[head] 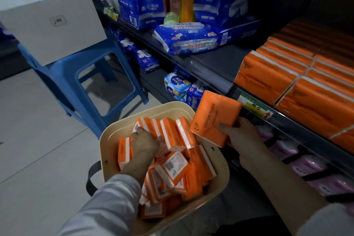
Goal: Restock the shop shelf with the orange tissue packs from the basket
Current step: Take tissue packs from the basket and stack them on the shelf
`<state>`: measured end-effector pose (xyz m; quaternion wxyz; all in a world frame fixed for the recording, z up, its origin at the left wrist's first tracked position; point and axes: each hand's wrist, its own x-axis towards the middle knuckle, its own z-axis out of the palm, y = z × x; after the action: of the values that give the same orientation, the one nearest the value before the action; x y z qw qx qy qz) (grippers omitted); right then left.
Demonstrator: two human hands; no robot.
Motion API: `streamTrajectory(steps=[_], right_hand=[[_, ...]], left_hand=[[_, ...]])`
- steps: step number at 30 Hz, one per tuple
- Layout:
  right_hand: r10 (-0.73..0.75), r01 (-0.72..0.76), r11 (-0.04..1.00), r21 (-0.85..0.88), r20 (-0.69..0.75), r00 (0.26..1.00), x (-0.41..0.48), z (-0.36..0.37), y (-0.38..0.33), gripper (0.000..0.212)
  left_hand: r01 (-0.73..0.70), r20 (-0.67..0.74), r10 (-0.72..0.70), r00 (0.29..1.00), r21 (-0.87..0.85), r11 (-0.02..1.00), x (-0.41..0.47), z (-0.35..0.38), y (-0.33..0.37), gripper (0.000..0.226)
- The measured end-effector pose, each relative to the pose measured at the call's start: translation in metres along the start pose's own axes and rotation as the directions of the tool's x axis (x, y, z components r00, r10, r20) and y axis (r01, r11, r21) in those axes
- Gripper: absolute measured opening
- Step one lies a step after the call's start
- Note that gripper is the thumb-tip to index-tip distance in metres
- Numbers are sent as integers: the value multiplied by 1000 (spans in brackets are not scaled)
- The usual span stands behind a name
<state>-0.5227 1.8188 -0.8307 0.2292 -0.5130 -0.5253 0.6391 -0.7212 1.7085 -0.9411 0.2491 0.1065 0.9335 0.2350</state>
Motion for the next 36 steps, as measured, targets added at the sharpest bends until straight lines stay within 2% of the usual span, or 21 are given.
streamTrajectory(steps=[2, 4, 8, 11, 13, 15, 19, 22, 24, 27, 31, 36], right_hand=[[1, -2, 1000, 23, 11, 1000, 2, 1, -1, 33], [-10, 9, 999, 46, 15, 1000, 2, 2, -2, 29], [-4, 4, 997, 75, 5, 1000, -2, 3, -4, 31], [22, -24, 994, 105, 18, 1000, -9, 3, -7, 30], [46, -51, 988, 149, 36, 998, -16, 3, -11, 27], [71, -86, 974, 208, 77, 994, -24, 2, -15, 28], [83, -149, 911, 384, 182, 980, -46, -2, -24, 25], [60, -168, 876, 451, 244, 968, -63, -9, -27, 30], [43, -177, 856, 485, 275, 961, -71, -14, -27, 31], [-7, -172, 819, 548, 309, 951, -85, -23, -28, 32], [-80, -93, 801, 592, 259, 962, -101, -41, -27, 36], [-136, 37, 866, 499, 163, 977, -126, -75, -36, 39]], left_hand=[[-24, -28, 26, 999, 43, 999, 1, -1, -3, 86], [-60, -40, 60, 997, 6, 998, -2, -5, -6, 76], [-113, -118, 90, 989, -210, 971, -10, -23, -19, 56], [-198, -178, 133, 975, -422, 885, -22, -44, -21, 44], [-282, -151, 239, 959, -474, 834, -34, -59, -16, 35], [-329, -59, 349, 935, -509, 795, -51, -73, -7, 29], [-317, 78, 463, 883, -628, 710, -90, -90, 15, 33], [-320, 118, 519, 846, -666, 674, -119, -97, 32, 24], [-266, 167, 537, 827, -725, 635, -134, -96, 41, 22], [-289, 171, 584, 793, -739, 609, -158, -94, 53, 40], [-315, 168, 654, 738, -771, 554, -186, -91, 70, 41], [-494, 70, 724, 686, -686, 534, -216, -92, 88, 45]])
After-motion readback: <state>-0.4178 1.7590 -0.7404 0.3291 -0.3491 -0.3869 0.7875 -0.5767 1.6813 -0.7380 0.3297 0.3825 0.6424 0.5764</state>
